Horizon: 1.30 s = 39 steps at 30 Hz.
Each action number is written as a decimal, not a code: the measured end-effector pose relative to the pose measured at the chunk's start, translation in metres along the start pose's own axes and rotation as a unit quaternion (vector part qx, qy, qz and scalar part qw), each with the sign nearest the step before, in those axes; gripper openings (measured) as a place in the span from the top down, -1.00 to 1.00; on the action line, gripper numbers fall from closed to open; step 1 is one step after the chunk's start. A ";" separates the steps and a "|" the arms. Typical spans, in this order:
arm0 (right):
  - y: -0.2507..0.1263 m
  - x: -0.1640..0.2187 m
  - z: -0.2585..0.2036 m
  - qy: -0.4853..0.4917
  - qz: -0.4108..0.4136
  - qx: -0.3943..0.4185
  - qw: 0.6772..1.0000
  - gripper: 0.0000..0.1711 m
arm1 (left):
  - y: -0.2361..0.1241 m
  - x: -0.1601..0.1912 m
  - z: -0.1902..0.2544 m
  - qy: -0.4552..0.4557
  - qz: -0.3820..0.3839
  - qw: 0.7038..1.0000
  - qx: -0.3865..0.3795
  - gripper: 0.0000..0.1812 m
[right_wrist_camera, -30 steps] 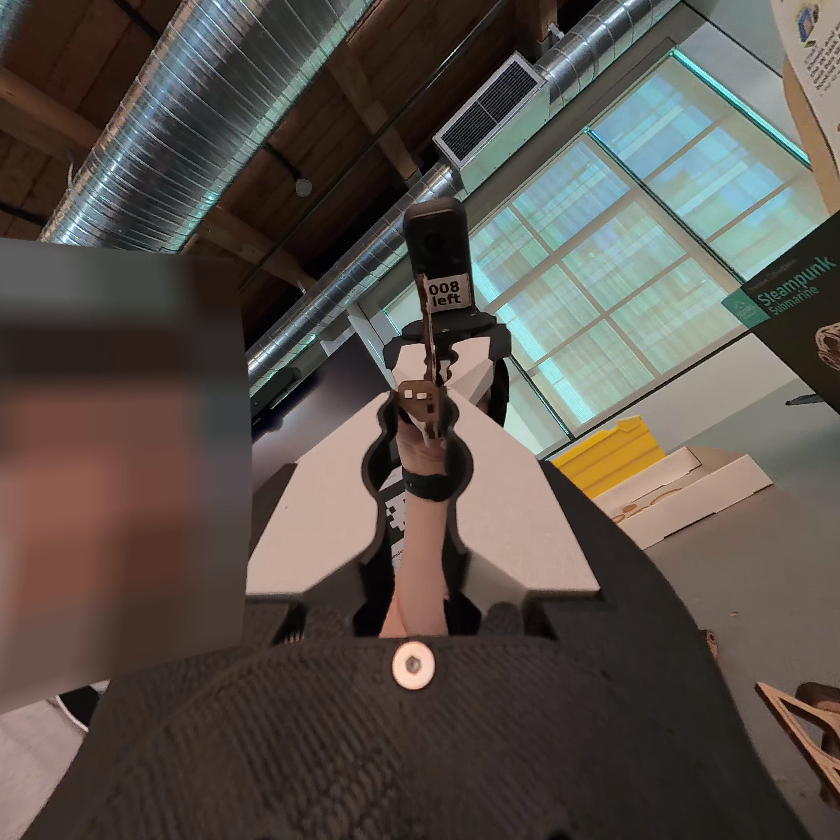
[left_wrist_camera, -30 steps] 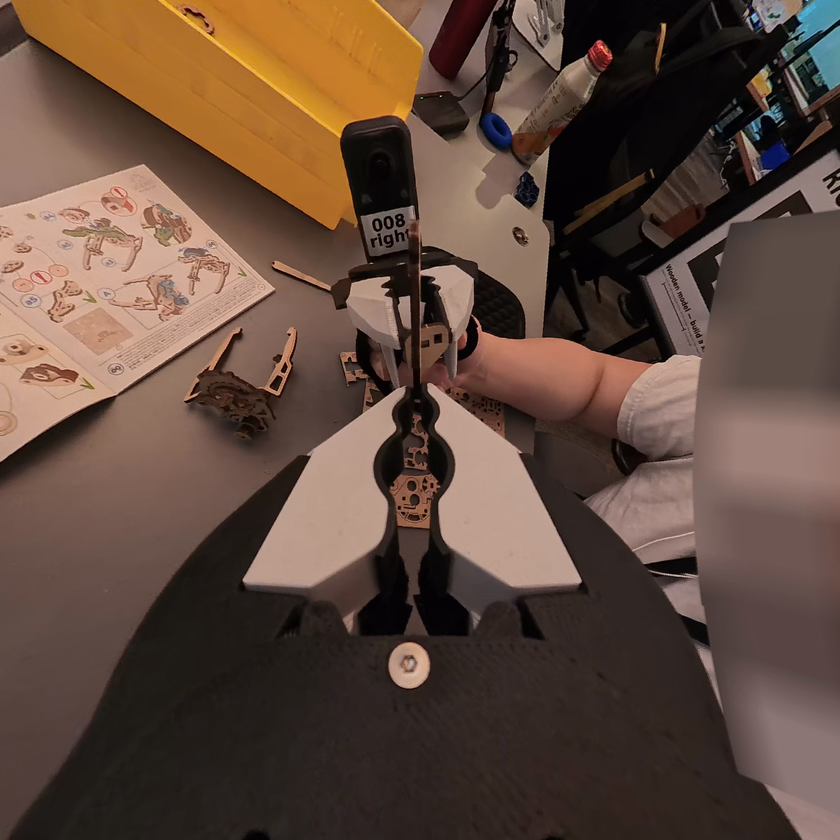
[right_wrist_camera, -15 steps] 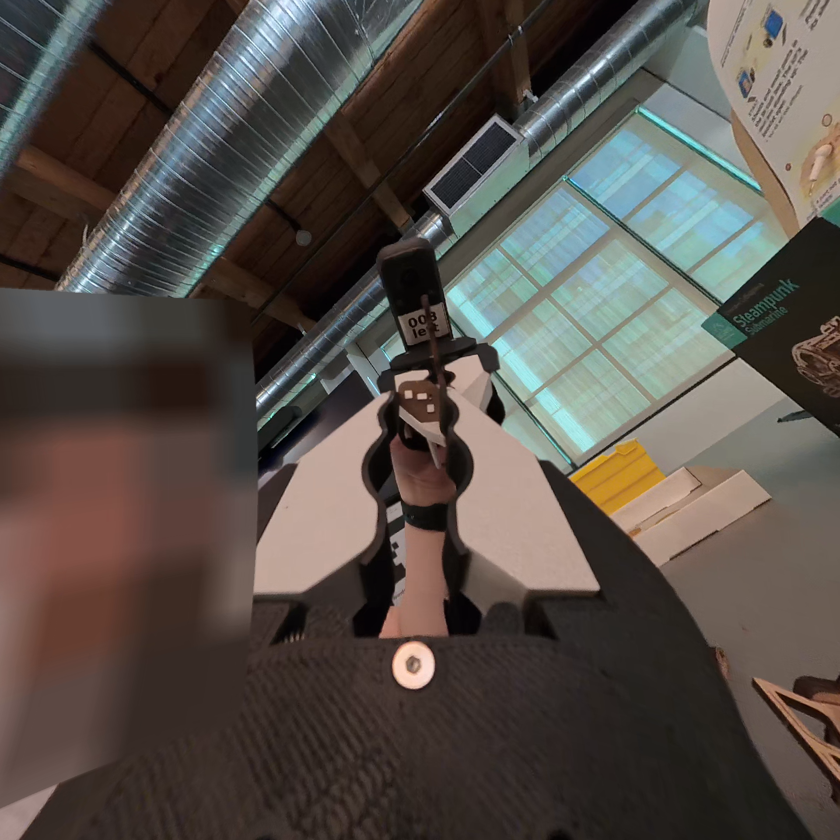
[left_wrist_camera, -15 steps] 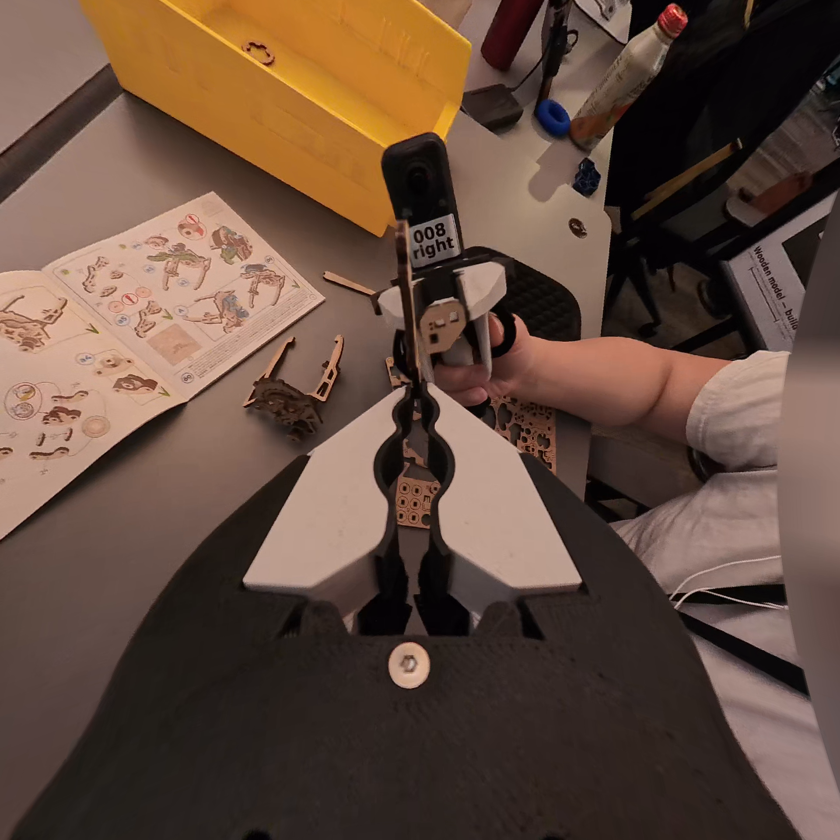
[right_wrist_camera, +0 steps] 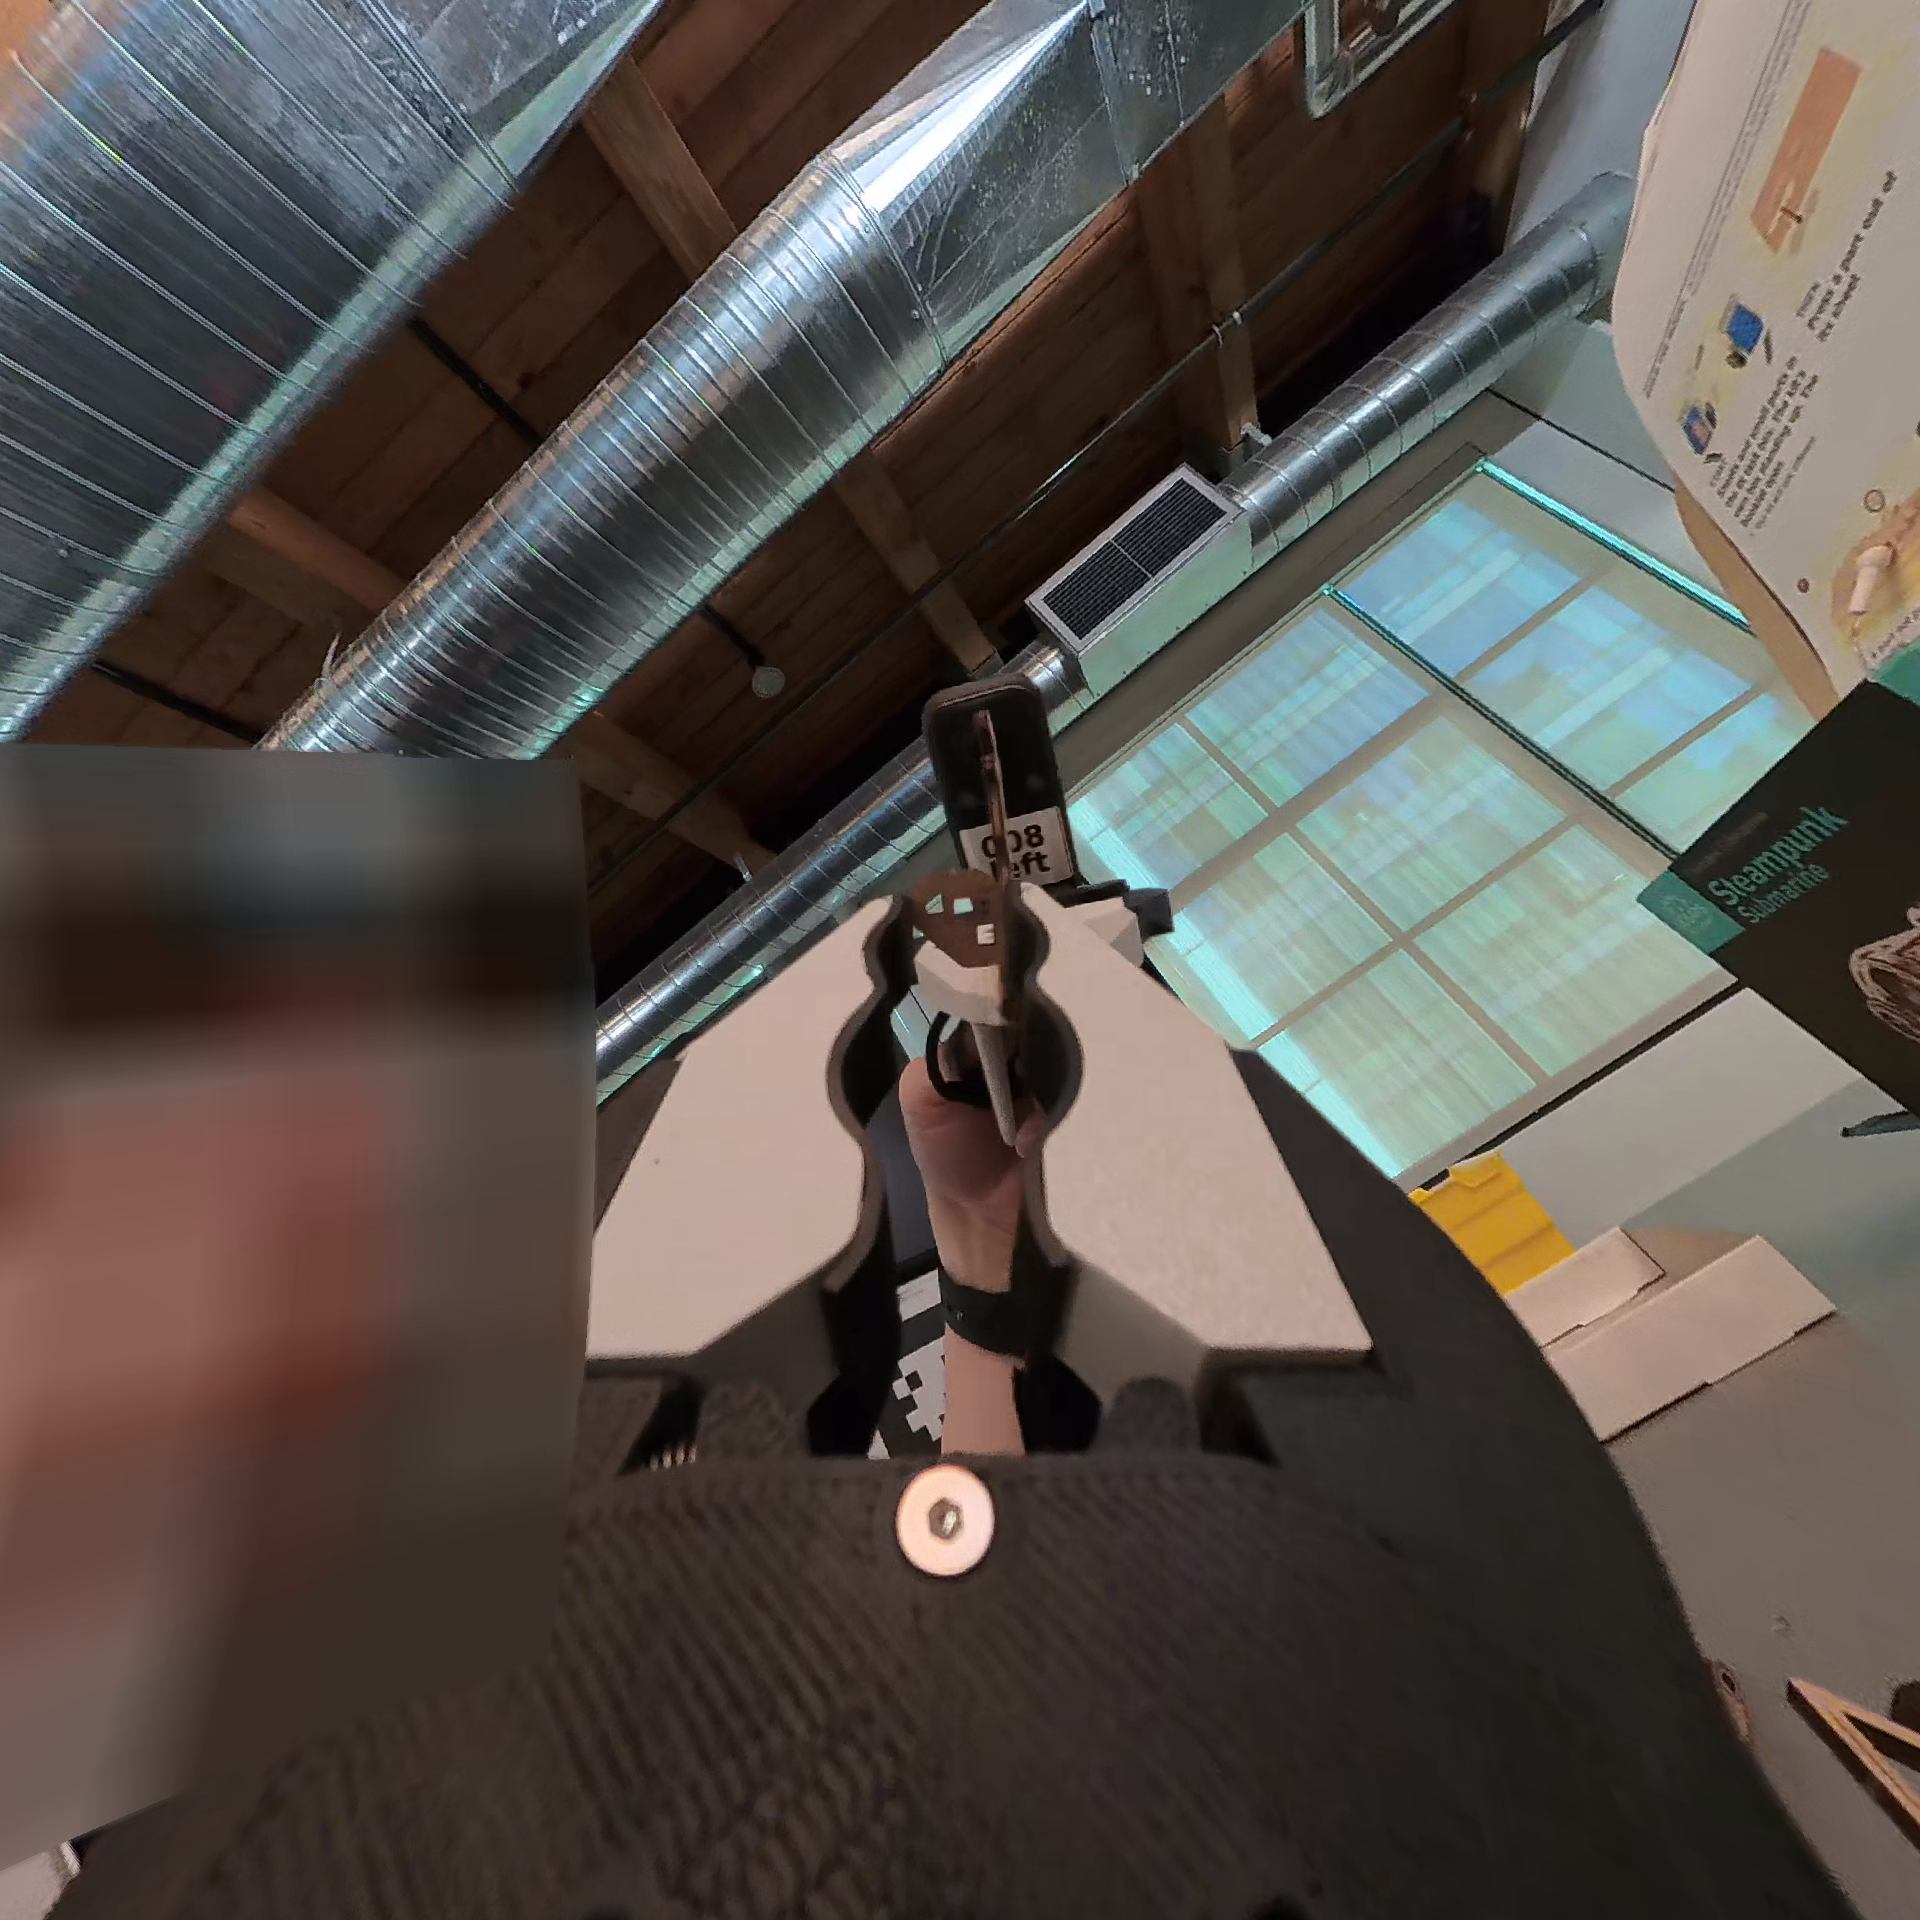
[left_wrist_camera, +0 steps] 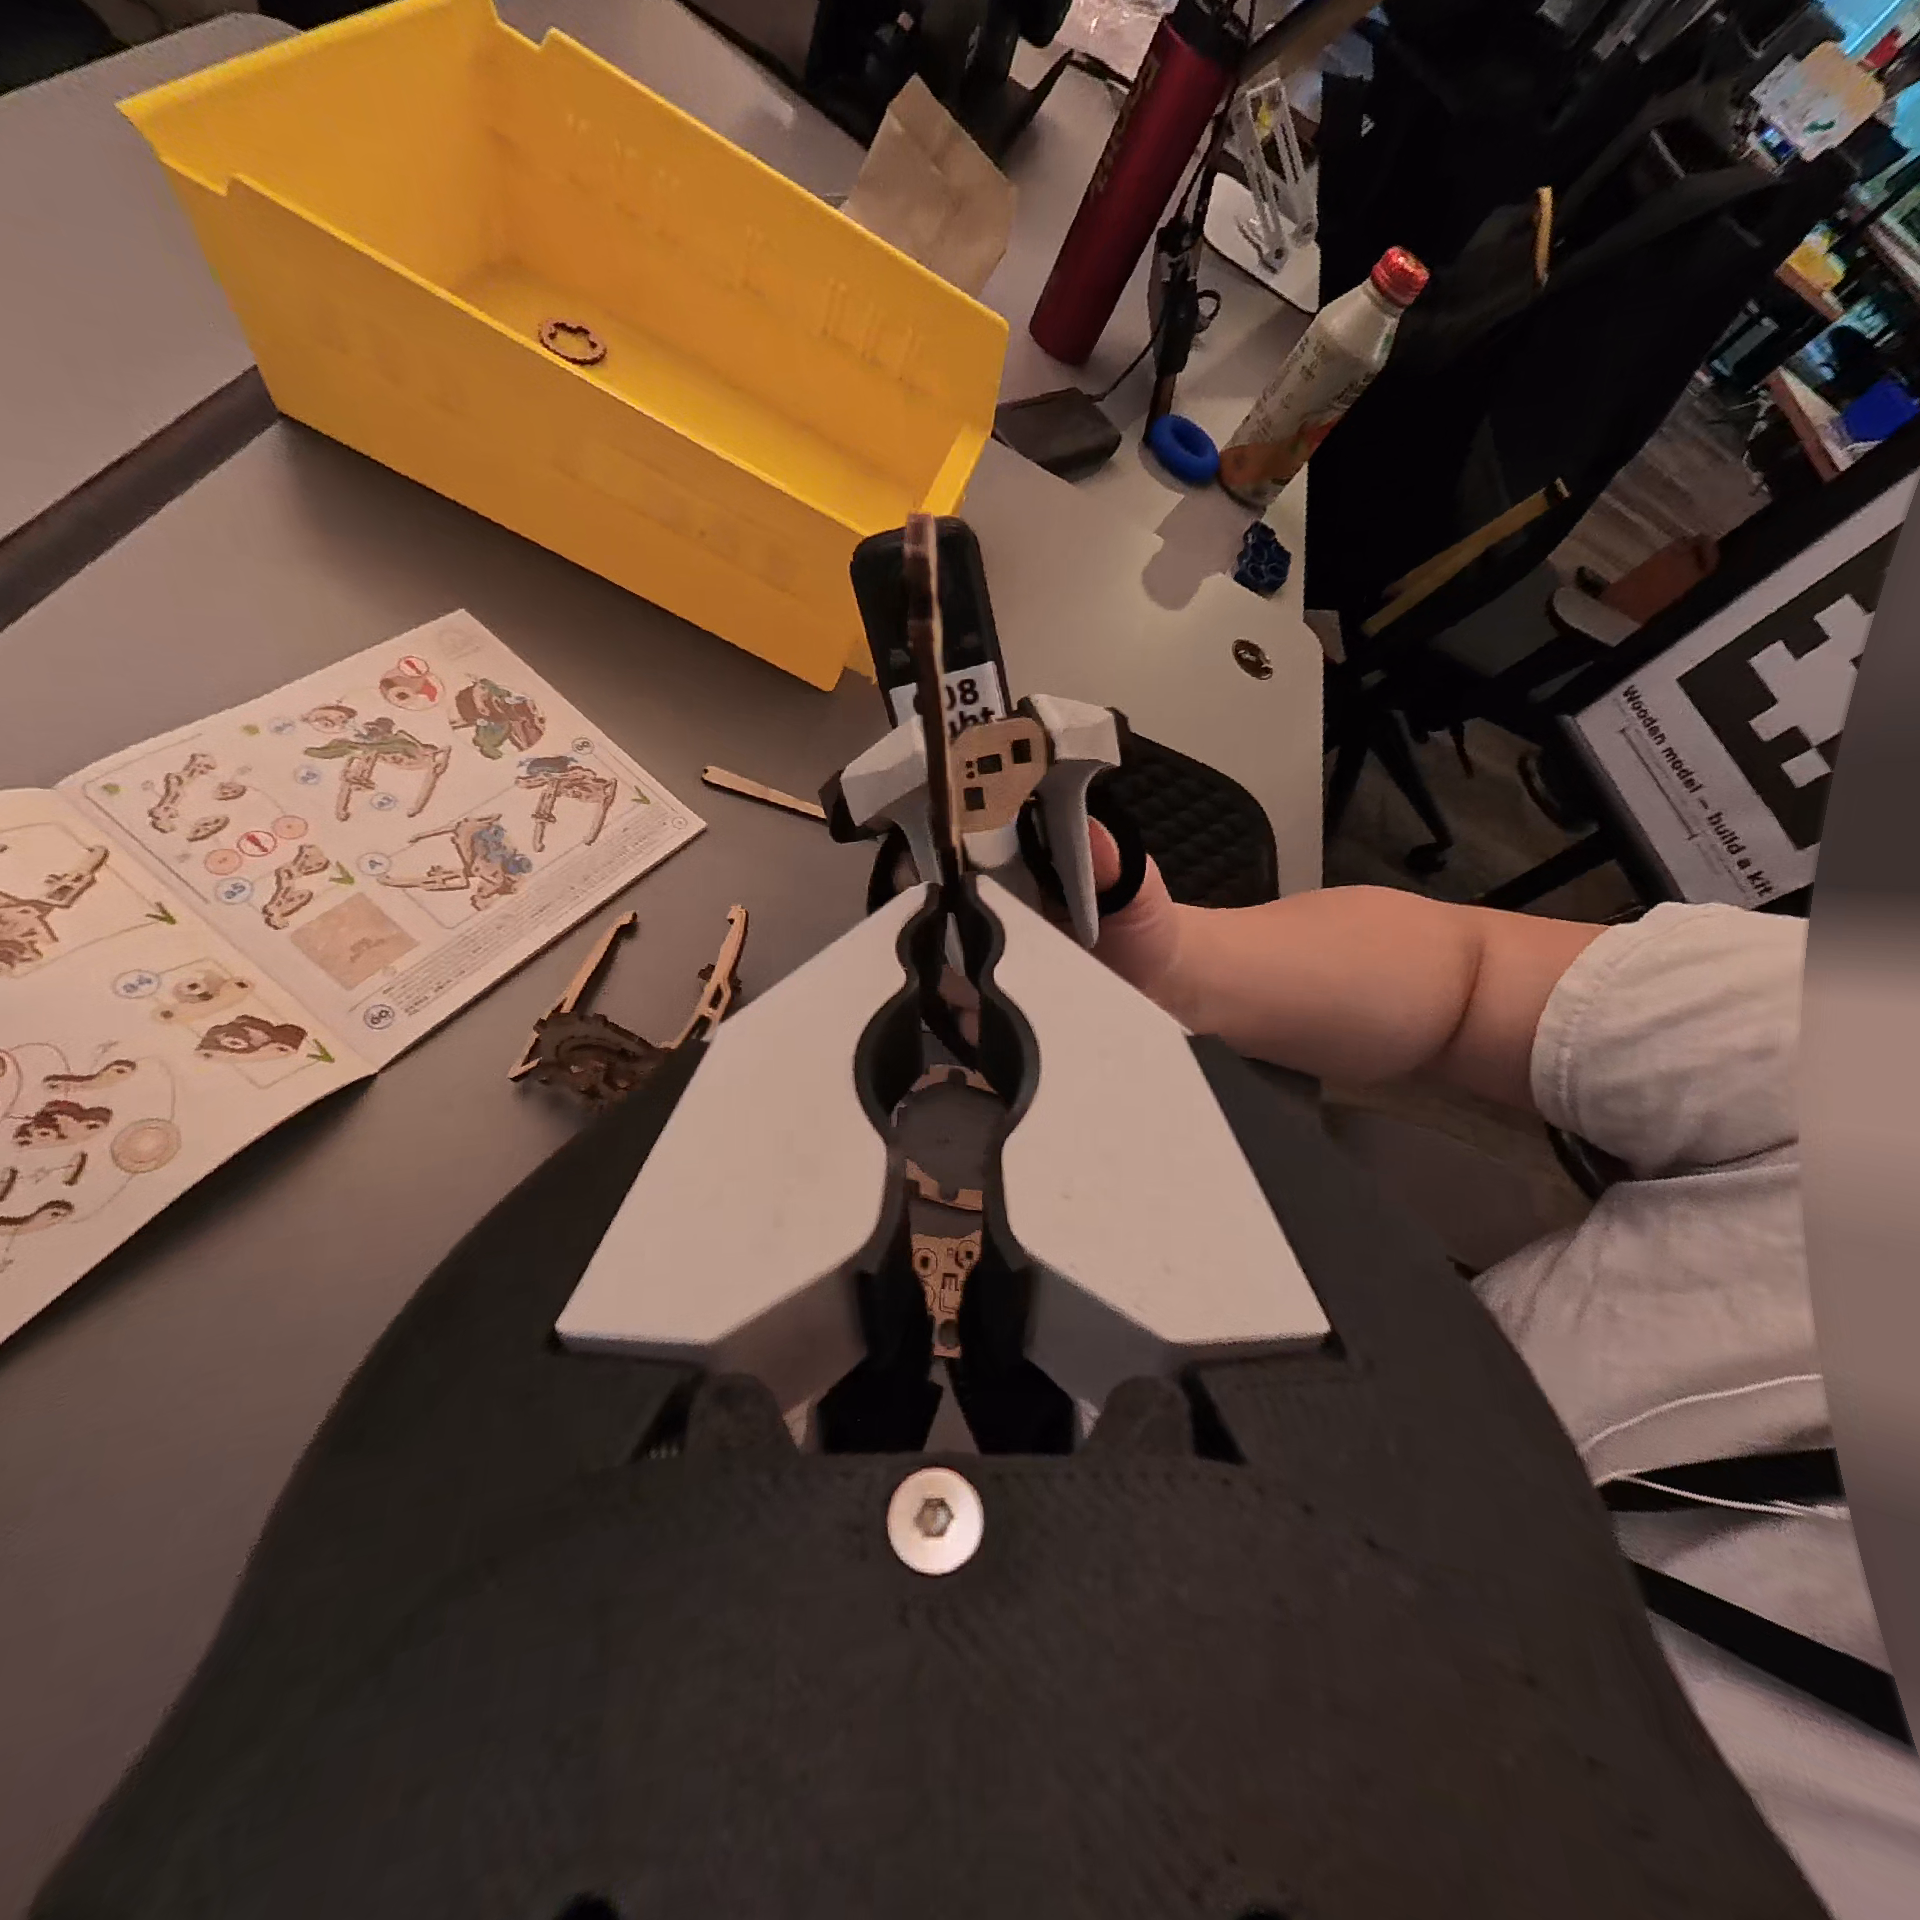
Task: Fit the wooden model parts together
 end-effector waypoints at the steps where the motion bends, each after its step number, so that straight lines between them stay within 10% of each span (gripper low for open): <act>1: 0.000 0.000 0.000 0.000 0.001 0.001 1.000 0.83 | 0.001 0.000 0.000 0.004 -0.001 1.000 -0.005 0.99; 39: -0.011 -0.002 0.006 0.053 0.093 -0.065 0.992 0.83 | 0.017 -0.008 0.006 0.029 0.051 0.998 -0.024 1.00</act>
Point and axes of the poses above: each gripper's, where its closed fingertips meet, y out along the fingers, x out of its underside, z = x × y across the jaws, the point moved 9 cm from there along -y, back along the fingers, and after that the axes turned 5 degrees about -z, right-handed, at the moved point
